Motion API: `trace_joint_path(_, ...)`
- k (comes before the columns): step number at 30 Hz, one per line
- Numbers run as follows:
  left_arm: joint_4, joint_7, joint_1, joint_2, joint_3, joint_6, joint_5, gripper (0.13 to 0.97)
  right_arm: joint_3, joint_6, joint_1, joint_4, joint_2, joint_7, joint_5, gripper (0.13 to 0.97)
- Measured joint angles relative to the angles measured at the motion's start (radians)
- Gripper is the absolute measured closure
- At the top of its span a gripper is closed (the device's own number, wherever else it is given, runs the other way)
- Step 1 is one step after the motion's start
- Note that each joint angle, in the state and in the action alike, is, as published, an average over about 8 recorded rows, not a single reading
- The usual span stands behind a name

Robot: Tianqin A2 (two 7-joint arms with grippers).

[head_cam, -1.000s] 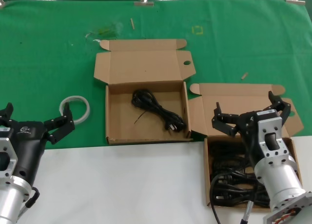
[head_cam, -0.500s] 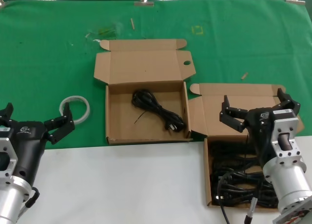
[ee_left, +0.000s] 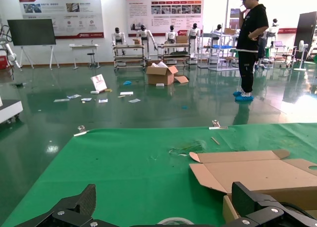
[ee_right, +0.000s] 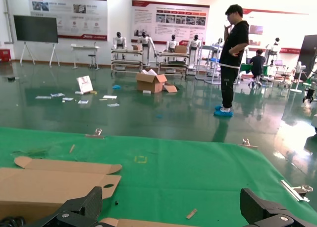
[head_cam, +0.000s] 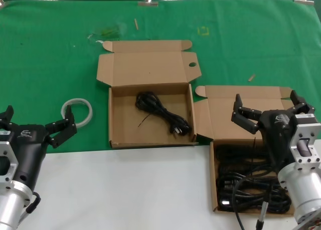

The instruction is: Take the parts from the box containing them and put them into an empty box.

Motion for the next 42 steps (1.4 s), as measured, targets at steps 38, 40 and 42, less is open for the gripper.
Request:
trace_joint_path(38, 0.0, 0.0, 0.0, 0.0, 0.0, 0.0, 0.0, 0.132, 0.062, -0.092, -0.025, -0.003, 0.0, 0.318, -0.219, 0.129)
trace_joint_path(40, 0.0, 0.0, 0.0, 0.0, 0.0, 0.0, 0.0, 0.132, 0.062, -0.092, -0.025, -0.003, 0.0, 0.318, -0.219, 0.129)
trace_joint_path(42, 0.0, 0.0, 0.0, 0.0, 0.0, 0.0, 0.0, 0.132, 0.062, -0.092, -0.025, -0.003, 0.0, 0.318, -0.219, 0.129)
